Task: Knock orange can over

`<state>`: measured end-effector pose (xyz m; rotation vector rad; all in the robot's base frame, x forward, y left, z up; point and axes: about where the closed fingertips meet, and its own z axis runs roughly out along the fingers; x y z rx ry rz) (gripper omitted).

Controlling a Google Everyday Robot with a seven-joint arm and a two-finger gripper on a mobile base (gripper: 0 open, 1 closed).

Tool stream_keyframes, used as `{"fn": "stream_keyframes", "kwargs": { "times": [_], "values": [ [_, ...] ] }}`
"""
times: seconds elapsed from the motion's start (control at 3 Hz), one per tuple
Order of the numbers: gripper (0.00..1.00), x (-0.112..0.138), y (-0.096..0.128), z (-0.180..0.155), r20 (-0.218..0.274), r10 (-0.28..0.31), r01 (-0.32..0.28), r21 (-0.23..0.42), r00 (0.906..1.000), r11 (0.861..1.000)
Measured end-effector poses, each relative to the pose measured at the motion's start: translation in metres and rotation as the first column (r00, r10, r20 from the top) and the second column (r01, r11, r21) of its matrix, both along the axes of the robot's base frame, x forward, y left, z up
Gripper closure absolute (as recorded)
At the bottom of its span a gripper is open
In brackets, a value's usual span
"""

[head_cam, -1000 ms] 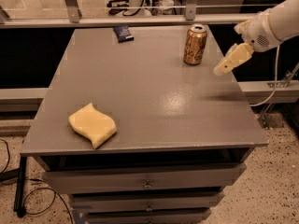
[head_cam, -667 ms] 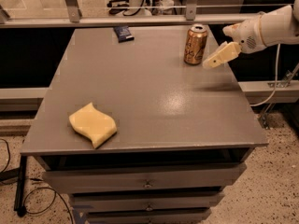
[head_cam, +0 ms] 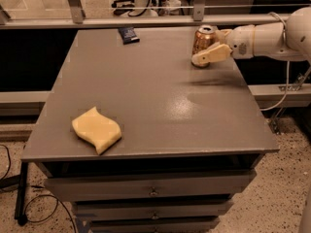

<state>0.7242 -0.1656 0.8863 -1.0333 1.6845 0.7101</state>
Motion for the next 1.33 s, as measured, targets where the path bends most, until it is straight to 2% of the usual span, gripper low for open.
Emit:
{"fn": "stream_keyframes", "kwargs": {
  "times": [0.33,0.67,1.0,1.33],
  "values": [
    [0.41,0.002,0.012,-0.001,0.038,0.017,-0.019,0.05,0.9991,0.999],
    [0.64,-0.003,0.012,0.005,0.071,0.02,-0.024,0.059,0.9973,0.998],
    [0.88,-0.009,0.025,0.03,0.112,0.088,-0.085,-0.03,0.9898,0.996],
    [1.0,-0.025,0.055,0.047,0.117,0.245,-0.206,-0.272,0.9625,0.94]
  ]
}}
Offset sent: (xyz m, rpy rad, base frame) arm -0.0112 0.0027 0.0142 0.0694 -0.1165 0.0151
